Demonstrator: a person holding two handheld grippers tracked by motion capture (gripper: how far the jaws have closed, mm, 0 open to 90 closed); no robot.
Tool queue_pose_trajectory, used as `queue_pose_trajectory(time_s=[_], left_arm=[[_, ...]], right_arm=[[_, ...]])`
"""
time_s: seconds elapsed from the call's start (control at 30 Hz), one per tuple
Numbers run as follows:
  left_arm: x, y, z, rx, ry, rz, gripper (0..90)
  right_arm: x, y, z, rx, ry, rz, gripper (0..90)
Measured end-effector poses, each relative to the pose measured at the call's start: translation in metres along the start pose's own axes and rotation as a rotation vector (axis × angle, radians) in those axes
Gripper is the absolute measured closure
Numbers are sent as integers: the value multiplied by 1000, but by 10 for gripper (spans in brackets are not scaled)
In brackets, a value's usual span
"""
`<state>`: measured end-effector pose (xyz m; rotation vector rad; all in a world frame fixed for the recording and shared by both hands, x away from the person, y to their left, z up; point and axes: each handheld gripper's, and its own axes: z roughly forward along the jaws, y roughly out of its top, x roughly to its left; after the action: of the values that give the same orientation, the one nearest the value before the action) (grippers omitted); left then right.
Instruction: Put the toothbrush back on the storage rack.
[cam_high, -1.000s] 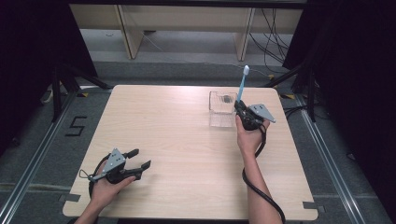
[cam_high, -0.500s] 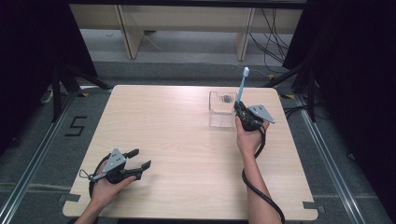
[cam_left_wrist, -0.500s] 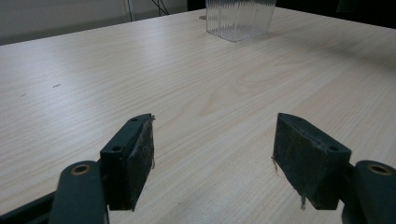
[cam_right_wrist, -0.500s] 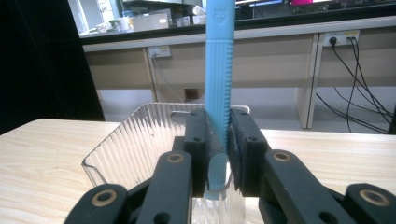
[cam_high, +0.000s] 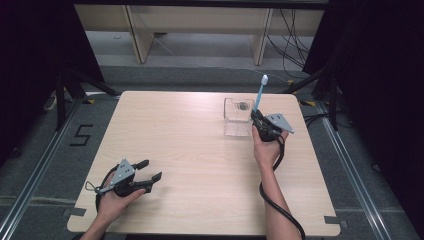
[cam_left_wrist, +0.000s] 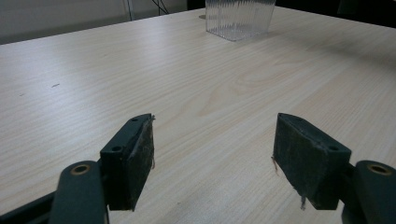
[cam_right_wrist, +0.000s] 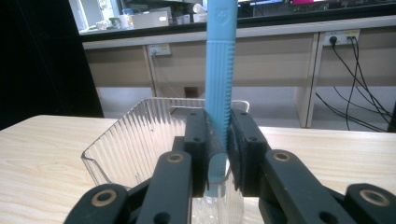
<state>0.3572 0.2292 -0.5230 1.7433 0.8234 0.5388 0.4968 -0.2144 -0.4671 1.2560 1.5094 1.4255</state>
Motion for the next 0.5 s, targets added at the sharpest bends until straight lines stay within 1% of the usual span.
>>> queue_pose_trajectory(time_s=[0.03,0.13,0.2,0.23,0.27,0.3,0.33,0.37,0.4,0.43,0.47,0.5], left_arm=[[0,0,0,0,0,0,286],[0,0,0,1,0,1,286],[0,0,0,1,0,1,286],[0,0,0,0,0,0,286],[0,0,0,-1,0,0,286],[0,0,0,0,0,0,286],[0,0,0,0,0,0,286],[0,0,0,0,0,1,286],[0,0,0,0,0,1,286],[0,0,0,0,0,1,286],[0,0,0,0,0,2,286],[0,0,0,0,0,1,286]], right_arm=[[0,0,0,-8,-2,4,786],[1,-1,0,-8,-1,3,786],[0,-1,1,-8,2,-14,786],[0,-1,1,-8,2,-14,786],[-1,-1,0,-4,0,-29,786],[-1,-1,0,-1,0,-28,786],[0,-2,0,-7,-2,-12,786],[1,-2,0,-1,-8,-8,786],[-2,-2,1,-2,1,-30,786],[-2,-2,1,-6,5,-33,785],[-1,-3,1,-5,1,-25,785],[-2,-3,0,-4,7,-33,785]])
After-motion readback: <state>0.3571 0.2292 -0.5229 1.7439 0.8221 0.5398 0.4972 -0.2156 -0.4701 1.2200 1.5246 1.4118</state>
